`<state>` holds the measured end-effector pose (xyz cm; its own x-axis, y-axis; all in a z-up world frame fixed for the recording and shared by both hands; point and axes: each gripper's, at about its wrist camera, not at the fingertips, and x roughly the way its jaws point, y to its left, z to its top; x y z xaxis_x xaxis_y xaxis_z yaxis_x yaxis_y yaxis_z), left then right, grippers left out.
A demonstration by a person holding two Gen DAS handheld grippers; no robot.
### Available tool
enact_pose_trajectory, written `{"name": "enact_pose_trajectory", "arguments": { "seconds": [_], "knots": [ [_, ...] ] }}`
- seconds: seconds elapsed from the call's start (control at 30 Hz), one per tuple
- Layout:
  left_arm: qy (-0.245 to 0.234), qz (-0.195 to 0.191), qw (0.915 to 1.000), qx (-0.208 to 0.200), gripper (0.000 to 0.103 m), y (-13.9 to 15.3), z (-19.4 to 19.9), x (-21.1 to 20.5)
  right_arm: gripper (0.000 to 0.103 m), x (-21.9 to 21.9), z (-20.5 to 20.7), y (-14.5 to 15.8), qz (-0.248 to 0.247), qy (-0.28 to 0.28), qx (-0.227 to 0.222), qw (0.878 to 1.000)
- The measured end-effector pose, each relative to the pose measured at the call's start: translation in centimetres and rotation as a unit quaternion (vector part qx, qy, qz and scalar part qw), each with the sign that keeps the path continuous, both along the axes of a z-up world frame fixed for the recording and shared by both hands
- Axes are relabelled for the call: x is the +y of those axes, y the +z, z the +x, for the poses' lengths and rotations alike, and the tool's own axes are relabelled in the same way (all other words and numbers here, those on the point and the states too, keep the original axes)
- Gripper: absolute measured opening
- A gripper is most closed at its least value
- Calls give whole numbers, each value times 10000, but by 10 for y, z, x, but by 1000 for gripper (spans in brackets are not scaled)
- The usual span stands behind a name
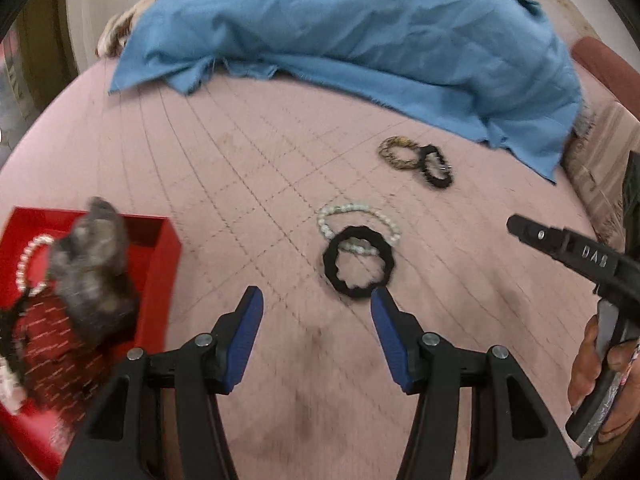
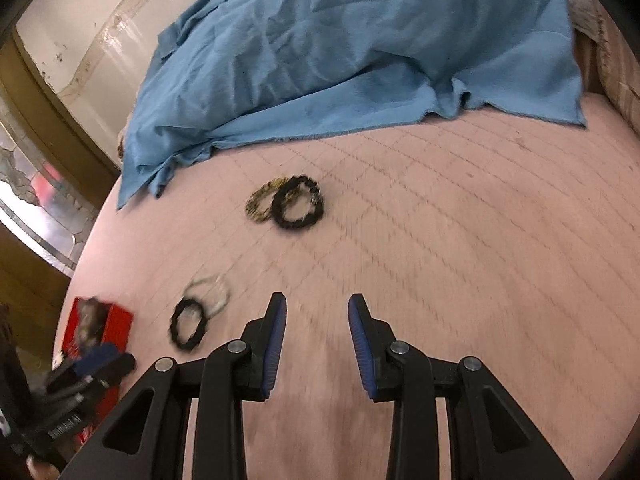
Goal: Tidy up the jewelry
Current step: 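Grasp the black hair tie with the left tool while the right tool grasps another black hair tie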
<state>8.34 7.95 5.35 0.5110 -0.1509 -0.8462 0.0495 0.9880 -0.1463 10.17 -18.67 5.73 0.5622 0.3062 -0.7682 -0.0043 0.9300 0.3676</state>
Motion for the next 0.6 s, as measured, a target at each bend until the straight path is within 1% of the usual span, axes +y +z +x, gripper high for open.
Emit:
{"name": "enact_pose_trajectory", "arguments": {
  "seconds": [0.07,0.17,0.23,0.3,0.4,0.47,0.5,0.53,0.57,0.6],
  "knots": [
    [154,-118,9997,136,55,-15,16,5,35,0,21,-8,-27,-13,44,10000],
    [266,-244,9991,216,55,-27,28,11,35,1,51,-17,-58,-77,93,9999],
    [247,-217,9994,79,55,-27,33,10,35,1,67,-21,-39,-115,108,9999],
    [162,-127,9998,25,55,-28,37,5,35,4,80,-26,-5,-120,133,9998],
    [105,-39,9999,-78,55,-30,39,1,35,11,92,-31,-41,-69,136,9999],
    [90,35,9998,-163,54,-31,36,-1,35,18,97,-32,-219,-36,101,9997],
    [98,137,9996,-235,45,-32,34,-3,34,21,99,-34,-347,-34,116,9993],
    [100,226,9994,-259,30,-33,33,-4,32,24,100,-36,-464,-31,168,9988],
    [98,324,9990,-277,24,-34,32,-5,21,27,100,-37,-622,-55,155,9979],
    [81,277,9992,-273,14,-33,31,-5,13,29,99,-37,-734,-57,124,9972]
  ]
}}
